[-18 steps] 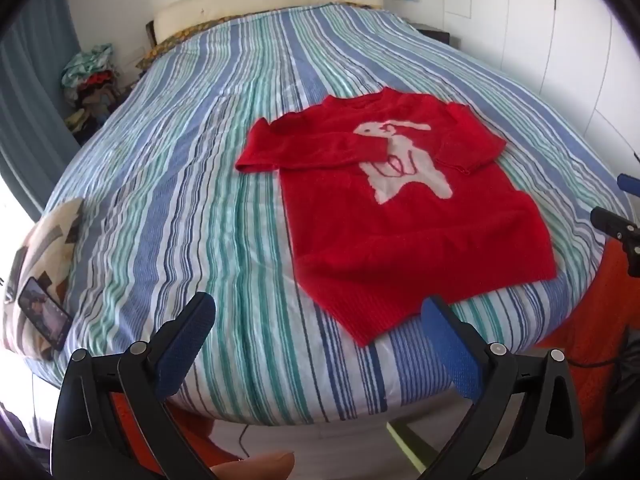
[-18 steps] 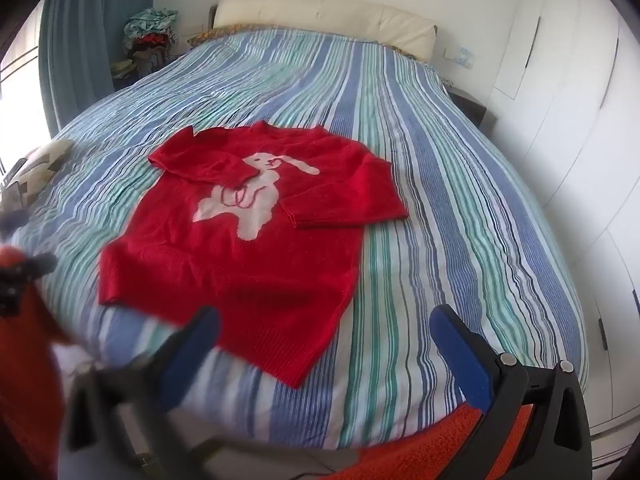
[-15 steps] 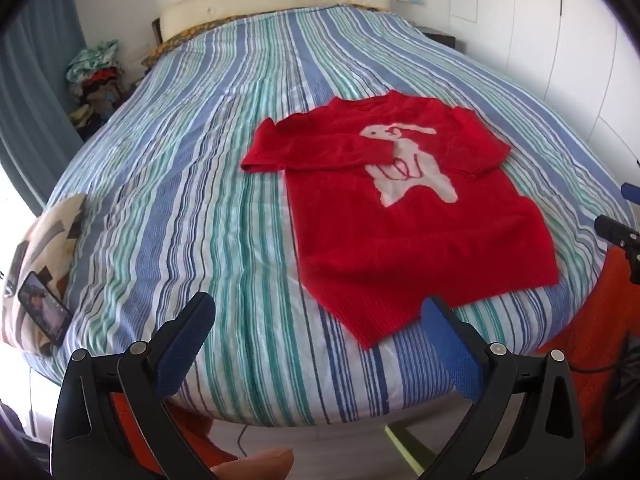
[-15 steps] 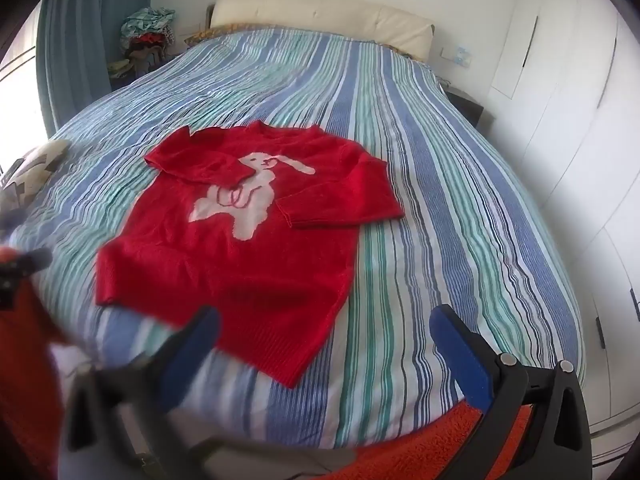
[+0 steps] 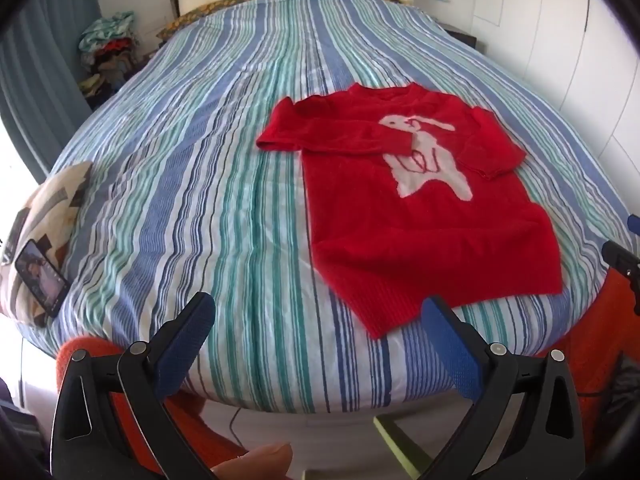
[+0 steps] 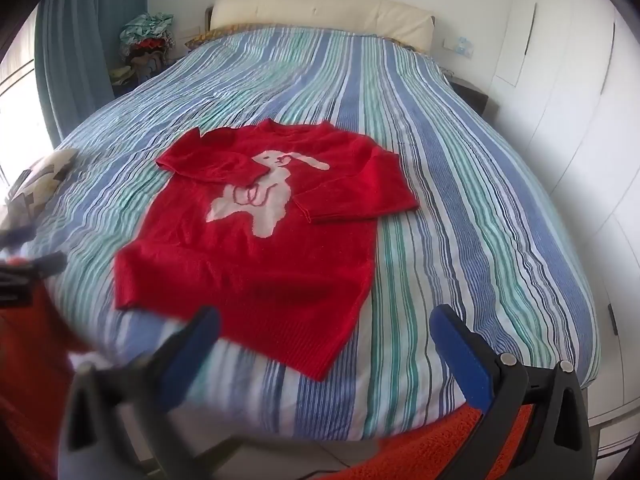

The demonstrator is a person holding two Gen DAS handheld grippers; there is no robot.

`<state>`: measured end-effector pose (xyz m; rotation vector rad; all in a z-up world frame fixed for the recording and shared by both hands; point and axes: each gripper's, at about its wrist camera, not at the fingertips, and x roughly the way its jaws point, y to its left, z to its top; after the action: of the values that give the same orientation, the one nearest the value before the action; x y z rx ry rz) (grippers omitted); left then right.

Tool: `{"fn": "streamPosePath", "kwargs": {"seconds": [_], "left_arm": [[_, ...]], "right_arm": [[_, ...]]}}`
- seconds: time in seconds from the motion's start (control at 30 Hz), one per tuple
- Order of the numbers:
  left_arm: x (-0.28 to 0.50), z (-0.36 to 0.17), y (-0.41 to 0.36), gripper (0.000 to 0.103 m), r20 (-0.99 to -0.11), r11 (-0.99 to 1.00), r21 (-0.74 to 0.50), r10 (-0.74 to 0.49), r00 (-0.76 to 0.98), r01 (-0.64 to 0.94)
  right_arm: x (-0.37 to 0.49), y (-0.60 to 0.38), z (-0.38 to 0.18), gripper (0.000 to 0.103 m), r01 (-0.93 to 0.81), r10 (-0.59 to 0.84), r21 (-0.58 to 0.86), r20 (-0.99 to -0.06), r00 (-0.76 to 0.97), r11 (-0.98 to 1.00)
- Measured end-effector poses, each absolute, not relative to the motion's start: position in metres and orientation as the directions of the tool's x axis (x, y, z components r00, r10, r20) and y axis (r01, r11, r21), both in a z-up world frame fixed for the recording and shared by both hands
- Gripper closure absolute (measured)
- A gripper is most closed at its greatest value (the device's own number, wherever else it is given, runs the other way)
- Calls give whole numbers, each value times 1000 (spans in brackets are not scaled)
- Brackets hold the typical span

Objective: Fold small clothes
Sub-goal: 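Move both tools toward the hem of the red rabbit sweater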

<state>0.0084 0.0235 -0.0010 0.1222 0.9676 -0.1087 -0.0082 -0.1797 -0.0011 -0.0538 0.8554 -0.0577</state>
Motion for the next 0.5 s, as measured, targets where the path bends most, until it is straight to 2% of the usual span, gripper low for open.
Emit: {"fn": "streamPosePath", "kwargs": {"seconds": [0.13,0.5], "left_arm": [[10,-2,25,0,-834,989,36,-48,549,140],[10,-10,22,0,-841,987,83,-5,541,139]], "right_arm": [[-6,-173,-5,0,31,-58,-49,-768,638,998],[-4,-167,-9,0,32,-52,-42,-783,620,999]]}}
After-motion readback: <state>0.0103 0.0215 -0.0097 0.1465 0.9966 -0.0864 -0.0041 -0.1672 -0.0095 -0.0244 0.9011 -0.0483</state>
